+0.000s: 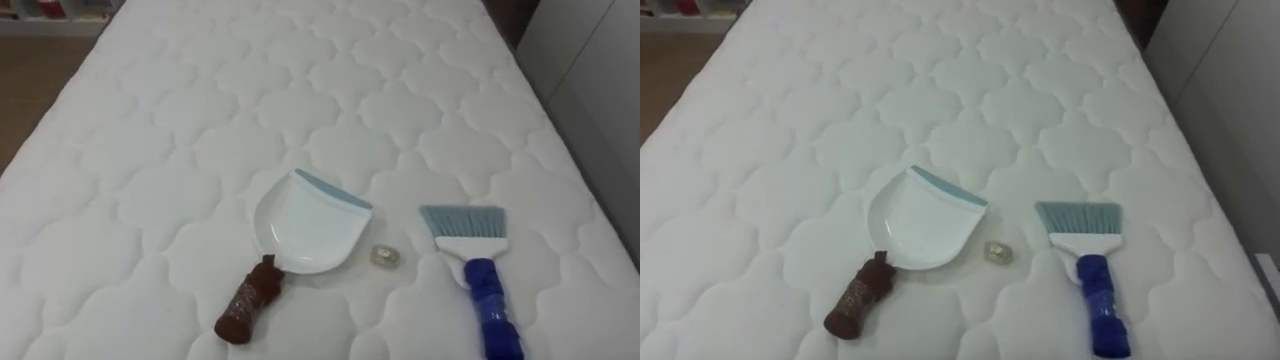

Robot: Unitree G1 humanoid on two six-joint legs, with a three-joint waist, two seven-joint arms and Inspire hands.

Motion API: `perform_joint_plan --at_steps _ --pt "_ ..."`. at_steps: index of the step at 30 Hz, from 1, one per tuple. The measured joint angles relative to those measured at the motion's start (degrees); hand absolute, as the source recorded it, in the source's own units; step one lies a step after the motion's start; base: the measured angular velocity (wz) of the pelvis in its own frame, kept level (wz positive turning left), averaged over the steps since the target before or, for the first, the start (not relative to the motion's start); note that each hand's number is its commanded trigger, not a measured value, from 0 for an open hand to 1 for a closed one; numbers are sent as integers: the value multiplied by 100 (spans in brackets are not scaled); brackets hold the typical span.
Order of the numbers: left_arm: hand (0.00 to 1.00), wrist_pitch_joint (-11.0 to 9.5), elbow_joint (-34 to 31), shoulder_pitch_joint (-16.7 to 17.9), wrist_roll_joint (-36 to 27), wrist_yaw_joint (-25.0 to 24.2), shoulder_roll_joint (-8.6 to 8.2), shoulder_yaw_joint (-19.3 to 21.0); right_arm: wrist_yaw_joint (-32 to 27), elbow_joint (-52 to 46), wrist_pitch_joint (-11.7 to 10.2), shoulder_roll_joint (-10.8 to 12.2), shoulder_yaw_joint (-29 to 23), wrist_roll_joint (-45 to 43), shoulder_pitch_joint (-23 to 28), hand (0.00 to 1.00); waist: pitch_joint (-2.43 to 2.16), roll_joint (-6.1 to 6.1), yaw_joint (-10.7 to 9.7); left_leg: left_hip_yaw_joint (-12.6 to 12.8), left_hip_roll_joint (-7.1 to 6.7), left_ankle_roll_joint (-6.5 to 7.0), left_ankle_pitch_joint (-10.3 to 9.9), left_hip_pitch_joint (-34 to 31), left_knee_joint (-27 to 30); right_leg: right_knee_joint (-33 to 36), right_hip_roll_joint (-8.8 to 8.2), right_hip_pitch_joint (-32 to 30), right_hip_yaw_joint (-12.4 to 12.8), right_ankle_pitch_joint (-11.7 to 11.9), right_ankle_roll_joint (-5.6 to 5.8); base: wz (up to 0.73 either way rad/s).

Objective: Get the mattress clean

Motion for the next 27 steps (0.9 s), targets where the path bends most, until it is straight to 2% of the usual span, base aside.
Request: perform_joint_plan --at_steps 3,6,10,13,18,22,27 --pt "0 -48 -543 -25 -8 101 -15 -2 -27 17 -88 -3 0 85 -4 0 3 13 -114 -3 34 0 0 -7 -16 28 23 -31 23 28 -9 -2" --pt "0 -249 -1096 -78 -19 307 -18 -55 -28 -38 -105 -8 5 213 -24 0 8 54 -132 89 50 0 0 -15 -33 88 48 -116 116 33 -18 -16" --pt "0 -526 -1759 -180 -18 522 -44 -251 16 -41 -162 -6 6 202 -64 0 -18 109 -240 156 57 14 8 -111 -26 192 51 -282 175 34 -17 -13" --pt "0 -657 -2092 -324 -10 611 -34 -389 32 -6 -214 -6 20 205 -63 0 2 110 -310 162 54 29 18 -143 -22 201 42 -335 178 37 -14 -6" --pt "0 -860 -2101 -767 -72 802 -26 -413 31 27 -221 -38 19 230 -154 0 2 92 -310 304 80 30 18 -205 -22 192 64 -457 284 69 -17 -13" --pt "0 -892 -2168 -1002 -205 850 8 -511 59 32 -269 -39 64 313 -209 0 10 76 -379 307 99 29 18 -225 -28 182 84 -496 321 121 -14 -10" --pt "0 -919 -2422 -1090 -251 897 40 -591 56 18 -263 -38 64 373 -236 0 11 77 -457 351 134 29 18 -214 -27 181 51 -509 343 123 -13 -8"
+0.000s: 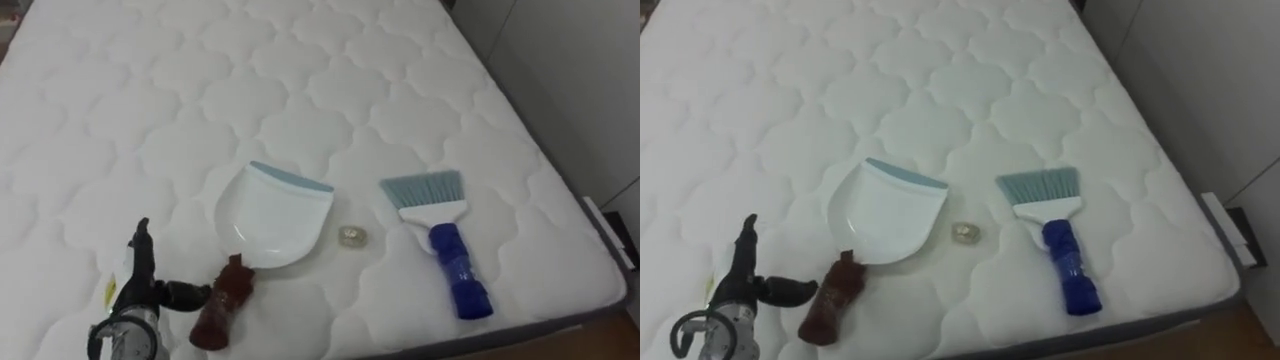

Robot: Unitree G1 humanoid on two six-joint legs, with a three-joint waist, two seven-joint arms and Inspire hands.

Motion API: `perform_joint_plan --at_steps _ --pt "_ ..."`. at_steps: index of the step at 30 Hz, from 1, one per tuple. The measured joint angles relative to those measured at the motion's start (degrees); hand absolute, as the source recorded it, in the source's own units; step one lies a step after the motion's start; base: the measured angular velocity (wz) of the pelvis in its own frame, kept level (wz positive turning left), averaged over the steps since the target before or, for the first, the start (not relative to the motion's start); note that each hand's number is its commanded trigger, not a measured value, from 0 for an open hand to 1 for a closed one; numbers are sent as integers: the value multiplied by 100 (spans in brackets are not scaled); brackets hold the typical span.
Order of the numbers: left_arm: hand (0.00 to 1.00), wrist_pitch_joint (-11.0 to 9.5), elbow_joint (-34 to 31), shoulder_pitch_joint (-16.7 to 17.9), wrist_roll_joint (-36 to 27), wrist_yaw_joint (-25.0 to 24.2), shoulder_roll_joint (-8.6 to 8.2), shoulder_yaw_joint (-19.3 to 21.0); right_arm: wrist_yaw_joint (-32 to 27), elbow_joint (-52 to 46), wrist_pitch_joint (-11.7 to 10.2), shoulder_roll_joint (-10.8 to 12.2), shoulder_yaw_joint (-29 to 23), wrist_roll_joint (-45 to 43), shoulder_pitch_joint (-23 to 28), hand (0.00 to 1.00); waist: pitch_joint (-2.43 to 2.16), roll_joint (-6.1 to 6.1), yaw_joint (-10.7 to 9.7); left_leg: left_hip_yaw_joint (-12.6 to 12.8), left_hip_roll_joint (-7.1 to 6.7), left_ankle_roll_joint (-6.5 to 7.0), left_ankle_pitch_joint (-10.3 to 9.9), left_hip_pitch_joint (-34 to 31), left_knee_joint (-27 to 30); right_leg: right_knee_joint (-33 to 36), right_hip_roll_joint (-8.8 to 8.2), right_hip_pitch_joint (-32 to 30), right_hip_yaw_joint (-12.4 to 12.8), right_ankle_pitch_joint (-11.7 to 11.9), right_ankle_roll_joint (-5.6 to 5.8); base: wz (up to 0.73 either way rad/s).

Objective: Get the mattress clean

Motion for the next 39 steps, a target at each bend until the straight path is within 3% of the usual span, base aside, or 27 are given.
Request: perform_joint_plan --at_steps 3,8,14,19,32,36,39 --pt "0 -137 -8 -32 -2 78 91 -142 -6 -53 -4 -2 144 27 -5 0 0 25 -2 36 8 0 0 -7 8 5 -5 -10 -8 1 0 -7" --pt "0 -157 14 -158 -144 81 137 -264 -4 -23 -3 -6 181 97 -120 0 -9 53 -55 38 11 0 0 -198 13 109 -2 -258 -20 2 -1 -1" --pt "0 -201 961 -641 -212 75 173 -329 -30 50 -6 -7 352 588 -418 0 15 63 -99 47 15 43 32 -476 55 212 -11 -560 -31 37 11 -2" --pt "0 -197 1518 -802 -329 12 130 -384 -30 227 -16 -5 396 968 -663 0 56 -1 -107 53 14 59 77 -753 67 252 -30 -817 -138 82 16 0" --pt "0 -228 2316 -1183 -667 -8 87 -424 -75 272 -139 -14 621 1261 -1056 0 87 25 -121 68 15 59 77 -1186 188 299 -96 -1201 -507 82 15 2" --pt "0 -228 2323 -1227 -885 3 -14 -484 -72 424 -134 -8 767 1505 -1143 0 102 8 -106 70 10 59 77 -1239 199 289 -108 -1232 -611 82 15 4" --pt "0 -221 2516 -1442 -1198 17 -91 -528 -86 491 -138 -7 878 1510 -1264 0 119 -2 -126 29 14 64 81 -1462 240 301 -106 -1431 -642 95 2 1"
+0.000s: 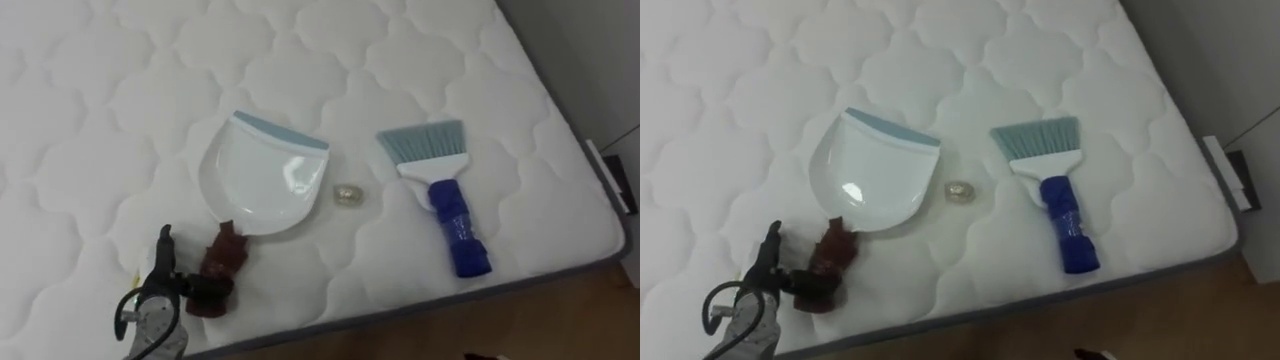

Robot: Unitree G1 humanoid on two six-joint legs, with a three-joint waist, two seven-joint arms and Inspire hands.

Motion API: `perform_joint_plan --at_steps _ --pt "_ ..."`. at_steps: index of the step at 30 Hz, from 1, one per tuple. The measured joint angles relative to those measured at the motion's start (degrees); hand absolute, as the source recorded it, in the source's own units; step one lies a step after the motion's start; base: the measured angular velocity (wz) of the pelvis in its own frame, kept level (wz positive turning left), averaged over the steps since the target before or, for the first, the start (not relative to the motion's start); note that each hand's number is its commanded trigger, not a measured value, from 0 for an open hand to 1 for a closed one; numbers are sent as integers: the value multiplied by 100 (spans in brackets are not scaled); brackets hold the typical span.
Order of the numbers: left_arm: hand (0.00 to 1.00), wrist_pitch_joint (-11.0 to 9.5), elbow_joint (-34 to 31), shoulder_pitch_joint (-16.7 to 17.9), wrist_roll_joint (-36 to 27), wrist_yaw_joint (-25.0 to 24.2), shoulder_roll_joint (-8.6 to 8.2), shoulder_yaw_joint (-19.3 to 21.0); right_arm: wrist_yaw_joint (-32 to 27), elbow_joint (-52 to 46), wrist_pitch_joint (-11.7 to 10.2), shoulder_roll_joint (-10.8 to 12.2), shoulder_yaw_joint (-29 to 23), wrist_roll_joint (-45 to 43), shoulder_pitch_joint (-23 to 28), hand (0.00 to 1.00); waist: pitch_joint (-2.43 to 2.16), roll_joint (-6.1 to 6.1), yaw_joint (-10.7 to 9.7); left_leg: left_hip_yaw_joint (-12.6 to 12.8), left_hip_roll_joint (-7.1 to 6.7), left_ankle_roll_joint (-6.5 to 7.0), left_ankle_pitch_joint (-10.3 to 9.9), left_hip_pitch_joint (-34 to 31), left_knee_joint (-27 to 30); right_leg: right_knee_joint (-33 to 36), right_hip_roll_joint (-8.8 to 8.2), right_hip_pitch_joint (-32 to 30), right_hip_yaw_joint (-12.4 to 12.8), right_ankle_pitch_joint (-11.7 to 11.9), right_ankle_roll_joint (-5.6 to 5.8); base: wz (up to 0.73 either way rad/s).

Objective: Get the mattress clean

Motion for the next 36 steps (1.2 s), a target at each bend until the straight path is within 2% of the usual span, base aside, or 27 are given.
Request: perform_joint_plan --at_steps 2,6,12,15,24,26,27,28,32,36 --pt "0 14 31 -139 -208 34 -21 -16 -74 29 2 1 18 19 -46 0 5 -3 1 -15 6 0 1 -115 37 36 0 -120 -9 6 -3 0" --pt "0 35 274 -417 -479 57 -35 -40 -243 40 1 16 249 147 -92 0 76 -5 1 -57 11 0 1 -170 63 68 1 -171 -28 6 -3 2" --pt "0 31 440 -671 -507 252 -62 -146 -278 35 -6 23 418 139 -193 0 104 -47 -41 -75 12 -2 2 -428 132 115 -5 -380 -65 8 -6 6" --pt "0 0 456 -688 -590 427 -56 -293 -329 31 -40 40 488 186 -194 0 121 -75 -128 -76 7 0 8 -500 181 131 -13 -430 -73 10 -10 4" --pt "0 5 454 -860 -819 676 -136 -312 -433 31 -123 48 654 381 -212 0 132 -79 -216 -65 12 9 70 -691 240 210 -30 -620 -99 39 -41 1" --pt "0 4 455 -890 -819 707 -138 -324 -433 30 -127 48 673 419 -213 0 148 -74 -243 -67 23 9 69 -754 310 217 -30 -637 -141 46 -50 10" --pt "21 2 455 -908 -812 731 -131 -352 -432 28 -127 49 676 437 -216 0 150 -71 -269 -75 27 9 70 -804 340 219 -30 -667 -165 51 -55 9" --pt "100 -1 455 -919 -793 763 -123 -353 -428 28 -124 60 673 432 -246 0 167 -77 -286 -73 34 9 69 -842 384 239 -27 -694 -163 55 -61 5" --pt "100 0 474 -919 -560 806 -92 -409 -423 25 -128 67 676 477 -268 0 184 -68 -296 -50 42 9 69 -916 429 295 -24 -768 -161 67 -64 0" --pt "100 8 473 -952 -276 1027 107 -409 -403 29 -81 64 676 590 -327 0 197 -68 -296 -15 45 13 85 -1081 493 409 -38 -964 -162 67 -66 0"
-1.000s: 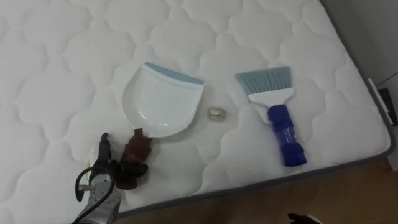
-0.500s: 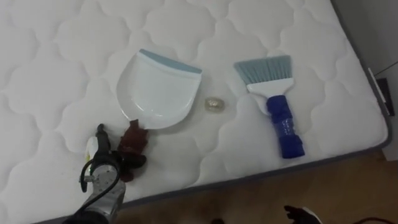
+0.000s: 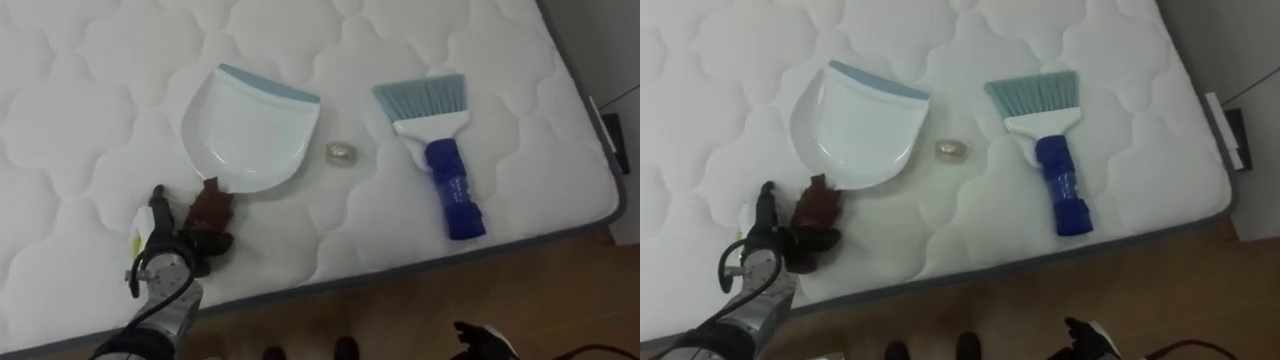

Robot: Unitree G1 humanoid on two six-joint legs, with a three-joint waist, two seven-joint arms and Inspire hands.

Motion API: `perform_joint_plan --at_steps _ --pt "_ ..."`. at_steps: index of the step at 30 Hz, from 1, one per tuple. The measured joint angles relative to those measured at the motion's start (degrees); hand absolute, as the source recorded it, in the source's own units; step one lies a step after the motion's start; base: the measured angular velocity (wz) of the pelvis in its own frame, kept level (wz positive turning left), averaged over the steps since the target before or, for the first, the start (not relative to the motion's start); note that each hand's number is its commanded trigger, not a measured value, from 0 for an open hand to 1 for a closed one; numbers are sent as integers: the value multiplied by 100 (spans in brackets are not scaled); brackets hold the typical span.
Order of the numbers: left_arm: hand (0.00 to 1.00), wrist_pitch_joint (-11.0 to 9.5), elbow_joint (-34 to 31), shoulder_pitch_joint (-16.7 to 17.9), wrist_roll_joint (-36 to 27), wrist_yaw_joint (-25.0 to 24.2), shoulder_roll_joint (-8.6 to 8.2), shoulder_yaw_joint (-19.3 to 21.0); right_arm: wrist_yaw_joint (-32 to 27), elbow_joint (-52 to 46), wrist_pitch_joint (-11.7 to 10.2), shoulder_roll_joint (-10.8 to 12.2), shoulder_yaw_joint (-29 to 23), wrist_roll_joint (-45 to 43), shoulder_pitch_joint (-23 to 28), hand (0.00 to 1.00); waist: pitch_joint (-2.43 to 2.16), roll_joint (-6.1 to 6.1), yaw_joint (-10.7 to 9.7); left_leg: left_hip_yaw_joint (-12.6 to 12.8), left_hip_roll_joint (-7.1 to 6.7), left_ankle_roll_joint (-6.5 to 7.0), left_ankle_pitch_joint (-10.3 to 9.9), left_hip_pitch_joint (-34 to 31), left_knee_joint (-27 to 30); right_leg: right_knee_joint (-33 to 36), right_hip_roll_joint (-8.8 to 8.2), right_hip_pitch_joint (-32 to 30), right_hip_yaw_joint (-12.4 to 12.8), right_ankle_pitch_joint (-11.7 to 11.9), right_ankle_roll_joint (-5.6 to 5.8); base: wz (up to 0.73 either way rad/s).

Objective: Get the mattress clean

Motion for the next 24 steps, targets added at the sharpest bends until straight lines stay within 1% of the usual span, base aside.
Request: perform_joint_plan --at_steps 1,2,4,7,10,14,15,17,19,24 --pt "100 16 0 -30 76 78 80 0 18 0 57 -2 1 36 -7 0 2 0 0 0 -5 1 15 -32 2 0 -7 -23 -10 1 -2 4" --pt "100 34 0 -54 100 109 120 0 25 1 85 -5 0 47 -9 0 2 0 0 10 -5 4 20 -41 2 5 -10 -34 -13 1 -2 6" --pt "100 157 19 -168 132 165 204 0 28 1 161 -17 0 158 -17 0 3 -3 -2 68 -9 17 38 -51 -7 25 -31 -53 -24 3 0 2" --pt "100 258 115 -256 300 168 234 -3 27 4 215 -17 0 236 -16 0 3 -2 -21 83 -23 35 51 -47 -33 7 -51 -46 -27 16 22 0" --pt "100 324 221 -332 488 251 260 -105 24 8 215 -16 11 261 -16 0 4 -2 -53 83 -44 59 71 -45 -80 -21 -74 -38 -71 22 34 7" --pt "100 445 238 -382 512 276 302 -108 20 9 216 -15 14 319 -16 0 4 -1 -63 93 -54 68 78 -18 -132 -27 -91 -33 -89 23 41 2" --pt "100 452 237 -381 626 279 311 -119 18 9 221 -15 25 386 -16 0 4 -1 -63 91 -54 68 78 -10 -145 -28 -94 -33 -106 23 41 0" --pt "100 520 244 -384 737 277 308 -299 16 7 224 -14 31 434 -17 0 6 1 -85 95 -55 72 81 25 -200 -27 -99 -19 -149 23 41 4" --pt "100 598 269 -386 738 284 307 -346 7 7 228 -14 74 459 -18 0 6 1 -109 95 -55 70 83 64 -238 -27 -98 3 -154 22 42 0" --pt "100 662 276 -426 833 284 335 -346 -25 4 227 -14 189 600 -30 0 7 4 -153 96 -55 69 84 85 -292 -33 -96 4 -160 22 42 0"
